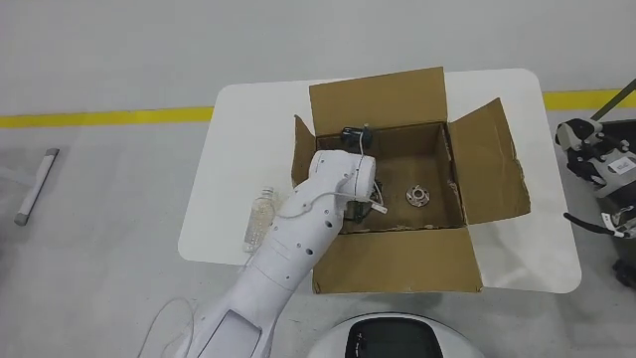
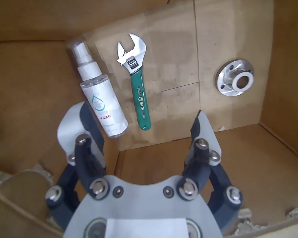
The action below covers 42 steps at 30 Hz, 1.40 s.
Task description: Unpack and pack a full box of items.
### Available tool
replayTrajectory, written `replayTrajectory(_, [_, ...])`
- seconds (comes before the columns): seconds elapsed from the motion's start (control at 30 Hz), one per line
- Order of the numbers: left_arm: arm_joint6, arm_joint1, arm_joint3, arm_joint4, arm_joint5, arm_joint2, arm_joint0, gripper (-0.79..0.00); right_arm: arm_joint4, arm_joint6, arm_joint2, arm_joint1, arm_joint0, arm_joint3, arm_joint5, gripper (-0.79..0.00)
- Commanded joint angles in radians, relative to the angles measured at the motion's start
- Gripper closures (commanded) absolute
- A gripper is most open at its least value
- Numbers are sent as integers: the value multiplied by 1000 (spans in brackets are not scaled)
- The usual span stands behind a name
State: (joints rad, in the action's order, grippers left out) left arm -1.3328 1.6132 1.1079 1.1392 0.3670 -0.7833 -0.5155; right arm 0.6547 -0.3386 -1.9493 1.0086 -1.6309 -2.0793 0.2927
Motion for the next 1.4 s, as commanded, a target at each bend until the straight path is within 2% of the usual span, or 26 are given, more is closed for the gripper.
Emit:
replayTrajectory(0.0, [12,12,-47,1,7,20,14,-628,0,0,-1,0,1,1,-1,0])
replayTrajectory(0.07, [23,23,-87,10,11,37,31,-570,-1,1,-1,1,2,2,0,0])
replayTrajectory(0.17, [34,38,-134,8,17,51,51,-536,-1,2,-4,1,4,7,2,0])
replayTrajectory(0.37, [40,62,-211,31,46,74,78,-505,-2,1,-4,3,10,12,4,0])
replayTrajectory(0.43, [44,69,-234,30,57,75,83,-413,-3,2,-2,3,13,14,4,0])
replayTrajectory(0.57, [57,81,-267,35,68,76,93,-391,-2,0,1,4,18,16,5,0])
replayTrajectory(0.8, [56,98,-271,102,85,98,108,-496,0,-5,3,4,26,23,7,0])
replayTrajectory(0.9, [55,103,-274,122,85,98,109,-493,0,-7,4,5,28,24,7,0])
replayTrajectory(1.07, [49,109,-304,163,101,98,109,-563,1,-10,6,5,31,28,10,0])
replayTrajectory(1.23, [43,117,-327,108,80,63,106,-554,2,-12,6,6,35,29,9,0])
replayTrajectory(1.3, [43,120,-334,94,73,55,107,-606,2,-12,7,6,36,31,9,0])
replayTrajectory(1.37, [47,124,-338,87,66,49,109,-594,3,-13,8,6,38,32,9,0])
